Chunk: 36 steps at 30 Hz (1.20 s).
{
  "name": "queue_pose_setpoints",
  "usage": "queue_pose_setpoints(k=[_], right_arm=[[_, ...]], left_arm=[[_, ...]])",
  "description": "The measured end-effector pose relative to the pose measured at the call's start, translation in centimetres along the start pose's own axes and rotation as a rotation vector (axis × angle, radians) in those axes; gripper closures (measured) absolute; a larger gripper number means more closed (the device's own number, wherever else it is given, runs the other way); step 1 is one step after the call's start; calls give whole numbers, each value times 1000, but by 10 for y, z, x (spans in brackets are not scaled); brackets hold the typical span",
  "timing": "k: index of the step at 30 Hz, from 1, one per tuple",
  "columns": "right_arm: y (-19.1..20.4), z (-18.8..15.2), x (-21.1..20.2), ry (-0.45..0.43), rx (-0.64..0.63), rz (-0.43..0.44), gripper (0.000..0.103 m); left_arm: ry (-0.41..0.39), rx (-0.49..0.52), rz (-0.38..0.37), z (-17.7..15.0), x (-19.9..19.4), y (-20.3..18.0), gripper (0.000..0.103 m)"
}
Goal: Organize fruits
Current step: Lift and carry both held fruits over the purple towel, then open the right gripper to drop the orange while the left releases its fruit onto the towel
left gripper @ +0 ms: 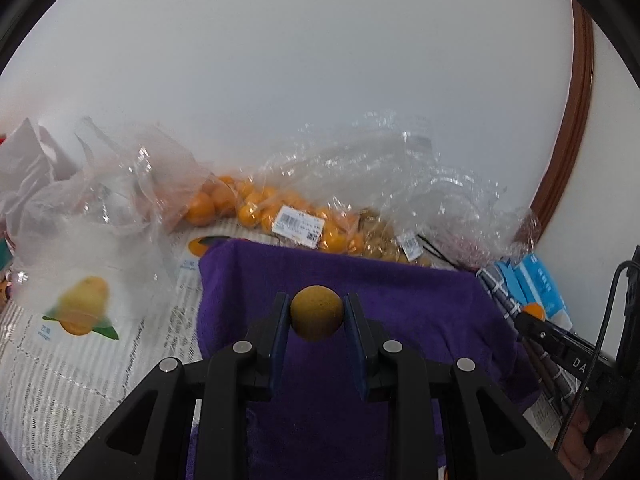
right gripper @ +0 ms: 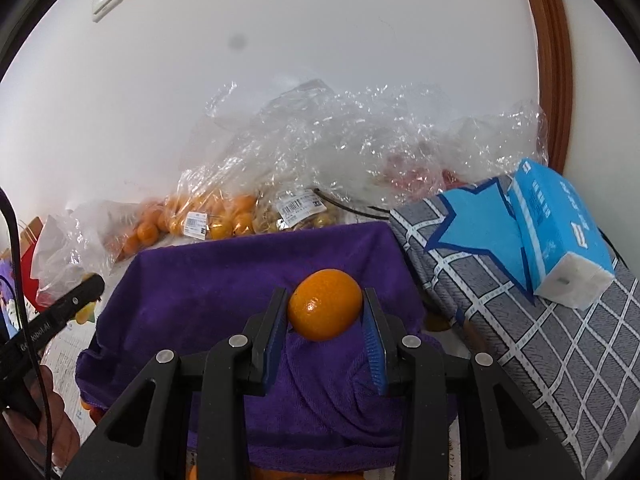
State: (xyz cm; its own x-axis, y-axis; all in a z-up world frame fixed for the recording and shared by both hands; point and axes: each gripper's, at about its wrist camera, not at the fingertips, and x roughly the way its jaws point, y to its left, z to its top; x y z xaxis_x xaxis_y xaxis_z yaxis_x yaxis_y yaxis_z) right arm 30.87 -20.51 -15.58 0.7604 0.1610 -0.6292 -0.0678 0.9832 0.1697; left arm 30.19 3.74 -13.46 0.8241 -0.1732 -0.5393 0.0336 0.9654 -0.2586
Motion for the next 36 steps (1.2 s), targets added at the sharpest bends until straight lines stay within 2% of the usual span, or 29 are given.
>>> queue_pose_setpoints(k=[10,25,36], right_arm=[[3,-14,25,79,-27,-35,67],[6,-25,45,164,-39,-39,67],[7,-27,51,189,-43,-52,67]], left_arm=[[79,78,46,-12,14,-11,77],[179,64,48,-17,25,-5,77],[204,80,67,-20,30,-7,77]])
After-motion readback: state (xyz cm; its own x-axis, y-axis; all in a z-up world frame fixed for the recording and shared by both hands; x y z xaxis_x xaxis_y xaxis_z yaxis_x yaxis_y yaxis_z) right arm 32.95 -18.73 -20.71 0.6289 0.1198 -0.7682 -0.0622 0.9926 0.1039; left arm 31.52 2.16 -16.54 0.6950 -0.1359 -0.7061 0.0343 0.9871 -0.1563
